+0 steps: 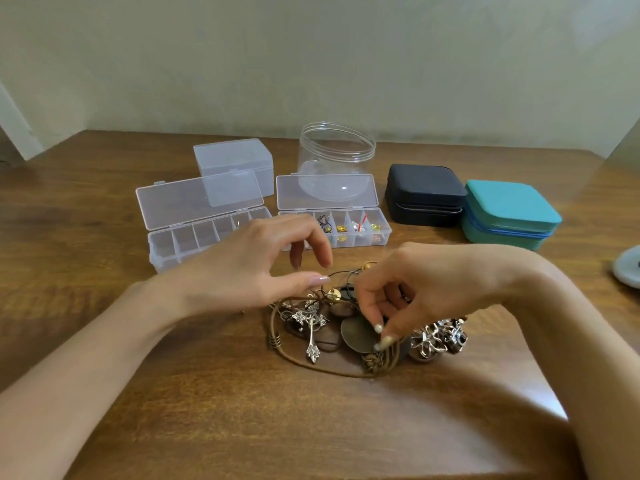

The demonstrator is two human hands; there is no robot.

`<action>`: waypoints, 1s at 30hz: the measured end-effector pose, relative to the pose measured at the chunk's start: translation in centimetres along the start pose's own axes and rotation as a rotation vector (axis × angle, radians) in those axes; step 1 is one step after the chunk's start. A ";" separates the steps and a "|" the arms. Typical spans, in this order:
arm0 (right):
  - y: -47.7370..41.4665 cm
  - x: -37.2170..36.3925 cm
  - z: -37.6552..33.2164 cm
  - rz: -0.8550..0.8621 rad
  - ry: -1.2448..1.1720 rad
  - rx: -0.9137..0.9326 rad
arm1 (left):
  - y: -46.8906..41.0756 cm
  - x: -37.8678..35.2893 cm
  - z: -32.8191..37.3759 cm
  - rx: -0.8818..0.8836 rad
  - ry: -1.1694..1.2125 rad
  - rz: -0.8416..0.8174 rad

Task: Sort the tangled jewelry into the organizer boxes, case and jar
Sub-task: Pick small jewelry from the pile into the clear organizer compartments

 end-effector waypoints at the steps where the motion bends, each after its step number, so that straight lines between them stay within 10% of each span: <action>1: 0.2 0.2 0.0 0.028 -0.032 0.049 | 0.0 -0.1 0.2 -0.005 0.029 0.022; 17: -1.4 1.3 1.2 0.641 -0.789 0.465 | -0.7 -2.2 1.8 0.126 0.595 0.027; 30: -1.2 1.3 0.8 0.767 -0.700 0.460 | -1.0 -2.1 1.3 0.129 0.453 0.195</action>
Point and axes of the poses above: each hand's wrist, its own y-axis away from the middle knuckle, its own x-axis out of the back of the hand, z = x × y, the point moved 2 cm from there along -y, towards the middle knuckle, and after that the axes turned 9 degrees about -z, right-handed, at the moved point
